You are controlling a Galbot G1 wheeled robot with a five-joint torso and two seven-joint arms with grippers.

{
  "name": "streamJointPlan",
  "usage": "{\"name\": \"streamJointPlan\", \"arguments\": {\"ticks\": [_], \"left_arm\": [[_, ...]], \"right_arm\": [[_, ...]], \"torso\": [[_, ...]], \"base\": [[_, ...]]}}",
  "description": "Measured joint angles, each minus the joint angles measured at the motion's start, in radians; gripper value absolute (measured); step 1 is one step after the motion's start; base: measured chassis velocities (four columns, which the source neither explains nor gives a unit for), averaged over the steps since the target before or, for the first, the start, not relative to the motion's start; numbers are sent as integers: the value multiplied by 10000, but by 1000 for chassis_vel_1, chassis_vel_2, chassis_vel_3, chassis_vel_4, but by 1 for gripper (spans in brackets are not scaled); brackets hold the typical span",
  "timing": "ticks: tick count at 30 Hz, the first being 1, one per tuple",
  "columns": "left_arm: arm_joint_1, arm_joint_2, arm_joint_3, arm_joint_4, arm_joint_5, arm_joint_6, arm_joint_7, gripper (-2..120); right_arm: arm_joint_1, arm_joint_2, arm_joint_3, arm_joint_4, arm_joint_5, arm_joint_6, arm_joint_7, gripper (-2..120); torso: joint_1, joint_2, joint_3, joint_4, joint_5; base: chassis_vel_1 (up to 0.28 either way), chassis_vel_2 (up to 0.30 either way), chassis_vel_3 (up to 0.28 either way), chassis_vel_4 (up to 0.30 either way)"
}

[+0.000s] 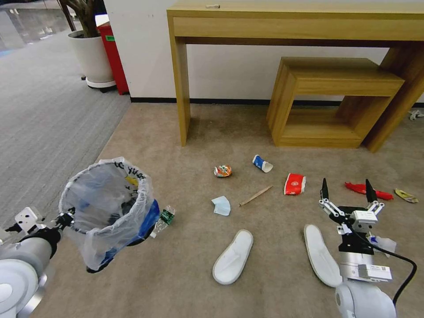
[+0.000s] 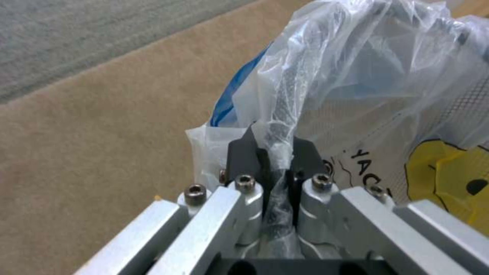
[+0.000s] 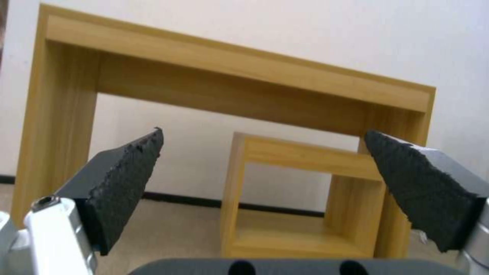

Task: Pick up the trash bin and place the garbage on the floor into it.

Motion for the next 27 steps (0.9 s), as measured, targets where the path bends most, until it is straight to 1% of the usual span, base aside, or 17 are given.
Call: {"name": "streamJointPlan", "arguments": {"ticks": [3, 4, 6, 8, 9, 11, 12, 15, 16, 20, 21, 22, 23, 25, 27], "left_arm": [[-1, 28, -93, 167, 254, 0, 54, 2], [-1, 28, -93, 167, 254, 0, 54, 2], [7, 32, -126, 279, 488, 0, 147, 2], [15, 39, -159, 384, 785, 0, 263, 2], [15, 39, -159, 384, 785, 0, 263, 2], [19, 97, -242, 573, 1239, 0, 462, 2], [19, 97, -242, 573, 1239, 0, 462, 2], [30, 219, -415, 769, 1384, 0, 532, 2], [30, 219, -415, 769, 1384, 0, 532, 2], [51, 249, -449, 795, 1390, 1, 536, 2], [51, 249, -449, 795, 1390, 1, 536, 2], [63, 247, -424, 754, 1394, 1, 522, 2], [65, 244, -403, 726, 1401, 1, 512, 2], [65, 244, -403, 726, 1401, 1, 512, 2], [65, 237, -376, 688, 1412, 1, 497, 2]], "right_arm": [[-112, -241, -203, -131, -56, -518, 255, 100], [-112, -241, -203, -131, -56, -518, 255, 100], [-217, -481, -393, -214, -14, -1103, 273, 100], [-278, -695, -685, -333, 211, -1574, 316, 100], [-278, -695, -685, -333, 211, -1574, 316, 100], [-327, -952, -1201, -431, 778, -2208, 444, 100], [-327, -952, -1201, -431, 778, -2208, 444, 100], [-298, -1305, -2066, -332, 2084, -3504, 893, 100], [-298, -1305, -2066, -332, 2084, -3504, 893, 100], [-134, -1692, -2882, -13, 3499, -5085, 1742, 100], [-134, -1692, -2882, -13, 3499, -5085, 1742, 100], [28, -1941, -3418, 200, 4386, -6096, 2508, 100], [120, -2039, -3656, 277, 4757, -6574, 2888, 100], [120, -2039, -3656, 277, 4757, -6574, 2888, 100], [261, -2148, -3955, 347, 5220, -7126, 3362, 100]], "torso": [[-1, 0, -3, 0, 1], [-1, 0, -3, 0, 1], [-1, 0, -3, 0, -1], [-1, 0, -3, 0, 1], [-1, 0, -3, 0, 1], [0, 0, -2, -1, 0], [0, 0, -2, -1, 0], [0, 0, -2, 0, 1], [0, 0, -2, 0, 1], [-1, 0, -3, 0, 1], [-1, 0, -3, 0, 1], [-1, 0, -2, 0, -2], [-1, 0, -2, 0, 0], [-1, 0, -2, 0, 0], [-1, 0, -2, 0, 1]], "base": [[0, 0, 0, 0], [0, 0, 0, 0], [0, 0, 0, 0], [0, 0, 0, 0], [0, 0, 0, 0], [0, 0, 0, 0], [0, 0, 0, 0], [0, 0, 0, 0], [0, 0, 0, 0], [0, 0, 0, 0], [0, 0, 0, 0], [0, 0, 0, 0], [0, 0, 0, 0], [0, 0, 0, 0], [0, 0, 0, 0]]}}
